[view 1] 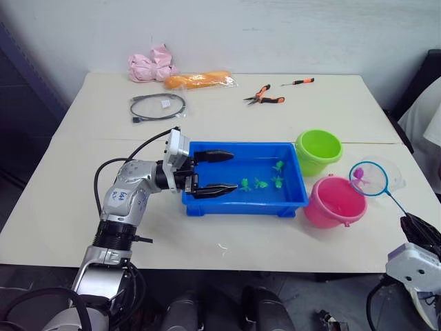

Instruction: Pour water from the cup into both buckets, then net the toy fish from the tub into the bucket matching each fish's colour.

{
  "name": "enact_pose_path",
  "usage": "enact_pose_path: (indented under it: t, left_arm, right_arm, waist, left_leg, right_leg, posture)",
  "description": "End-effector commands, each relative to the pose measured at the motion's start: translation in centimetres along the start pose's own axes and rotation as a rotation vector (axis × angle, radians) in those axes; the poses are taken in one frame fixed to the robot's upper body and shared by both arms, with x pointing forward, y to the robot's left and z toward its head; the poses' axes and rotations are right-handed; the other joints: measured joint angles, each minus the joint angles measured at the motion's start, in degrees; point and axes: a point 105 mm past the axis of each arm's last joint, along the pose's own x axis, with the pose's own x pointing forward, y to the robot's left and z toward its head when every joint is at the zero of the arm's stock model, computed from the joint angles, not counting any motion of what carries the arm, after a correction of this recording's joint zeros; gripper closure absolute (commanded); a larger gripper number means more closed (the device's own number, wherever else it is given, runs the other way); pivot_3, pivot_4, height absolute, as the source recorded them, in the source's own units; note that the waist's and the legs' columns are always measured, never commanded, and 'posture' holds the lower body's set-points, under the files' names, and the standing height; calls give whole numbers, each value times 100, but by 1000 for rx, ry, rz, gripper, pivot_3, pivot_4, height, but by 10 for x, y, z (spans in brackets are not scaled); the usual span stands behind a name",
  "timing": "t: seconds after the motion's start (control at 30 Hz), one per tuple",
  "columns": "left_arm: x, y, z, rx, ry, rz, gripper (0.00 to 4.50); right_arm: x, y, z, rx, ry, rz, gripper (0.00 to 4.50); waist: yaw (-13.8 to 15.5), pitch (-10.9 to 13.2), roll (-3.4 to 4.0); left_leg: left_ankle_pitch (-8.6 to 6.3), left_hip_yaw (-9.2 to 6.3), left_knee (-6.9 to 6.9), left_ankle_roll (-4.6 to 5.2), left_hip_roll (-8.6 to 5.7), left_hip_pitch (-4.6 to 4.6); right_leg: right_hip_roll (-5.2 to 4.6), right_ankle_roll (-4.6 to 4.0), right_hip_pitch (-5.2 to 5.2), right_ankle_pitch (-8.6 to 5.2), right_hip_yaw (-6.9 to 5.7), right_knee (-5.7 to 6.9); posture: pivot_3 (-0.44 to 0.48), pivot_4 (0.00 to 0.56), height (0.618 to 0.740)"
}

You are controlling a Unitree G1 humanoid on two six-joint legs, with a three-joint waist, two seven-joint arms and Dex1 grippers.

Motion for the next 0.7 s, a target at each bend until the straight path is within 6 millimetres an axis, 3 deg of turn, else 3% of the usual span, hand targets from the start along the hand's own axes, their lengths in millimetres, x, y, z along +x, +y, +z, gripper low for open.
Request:
enact_pose_path:
  t: [0.03,0.23,0.5,0.63,0.7]
  left_arm:
    - [2,-1,2,20,-14,-1,30]
    - [4,-2,1,20,-18,-1,30]
    - [6,-4,0,20,-17,-3,30]
    - [7,-5,0,17,-16,-6,30]
    - [8,-6,-1,18,-14,-10,30]
  right_arm:
    - [-5,6,-1,-78,8,-10,4500]
    - [-7,20,9,-149,-30,-32,4500]
    - [-14,22,-2,-126,32,-53,4500]
    - [-16,26,3,-117,9,-45,4500]
    - [-18,20,-6,-116,57,-88,4500]
  waist:
    - [0,0,0]
    - [-9,0,0]
    - [-25,0,0]
    - [-25,0,0]
    - [-23,0,0]
  left_leg:
    - [0,-1,0,0,1,0]
    - [1,-1,0,-2,1,0]
    - [4,-1,0,-7,3,7]
    - [4,-1,0,-7,3,8]
    - [4,-2,0,-7,3,8]
  right_leg:
    - [0,-1,0,0,1,0]
    - [0,-3,0,-2,4,2]
    - [1,-9,0,-5,8,11]
    - [0,-10,1,-6,9,12]
    - [0,-10,1,-6,9,12]
  posture:
    - [0,150,740]
    - [0,150,740]
    - [0,150,740]
    - [0,150,740]
    - [0,150,740]
